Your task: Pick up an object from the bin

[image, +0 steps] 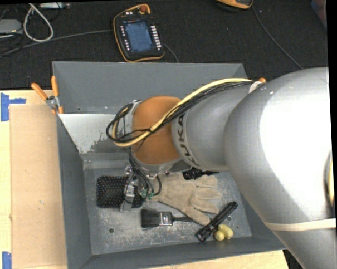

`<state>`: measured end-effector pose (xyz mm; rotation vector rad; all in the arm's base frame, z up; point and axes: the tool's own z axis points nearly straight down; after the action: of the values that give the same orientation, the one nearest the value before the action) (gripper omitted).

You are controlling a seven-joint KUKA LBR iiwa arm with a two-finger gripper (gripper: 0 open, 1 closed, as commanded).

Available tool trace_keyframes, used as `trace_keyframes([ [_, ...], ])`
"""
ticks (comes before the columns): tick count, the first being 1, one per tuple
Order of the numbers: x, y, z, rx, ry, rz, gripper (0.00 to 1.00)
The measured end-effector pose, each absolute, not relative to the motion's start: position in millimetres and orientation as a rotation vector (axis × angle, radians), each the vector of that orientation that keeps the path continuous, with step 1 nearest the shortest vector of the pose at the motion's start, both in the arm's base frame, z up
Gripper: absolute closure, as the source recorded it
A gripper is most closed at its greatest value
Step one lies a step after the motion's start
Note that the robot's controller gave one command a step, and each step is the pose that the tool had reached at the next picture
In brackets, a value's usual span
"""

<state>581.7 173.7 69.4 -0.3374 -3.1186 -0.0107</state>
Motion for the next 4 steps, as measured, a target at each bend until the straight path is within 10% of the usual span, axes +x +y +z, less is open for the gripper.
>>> trace_keyframes([
  [4,579.6,173,103,-0.343,-3.111,-0.010,1.00],
])
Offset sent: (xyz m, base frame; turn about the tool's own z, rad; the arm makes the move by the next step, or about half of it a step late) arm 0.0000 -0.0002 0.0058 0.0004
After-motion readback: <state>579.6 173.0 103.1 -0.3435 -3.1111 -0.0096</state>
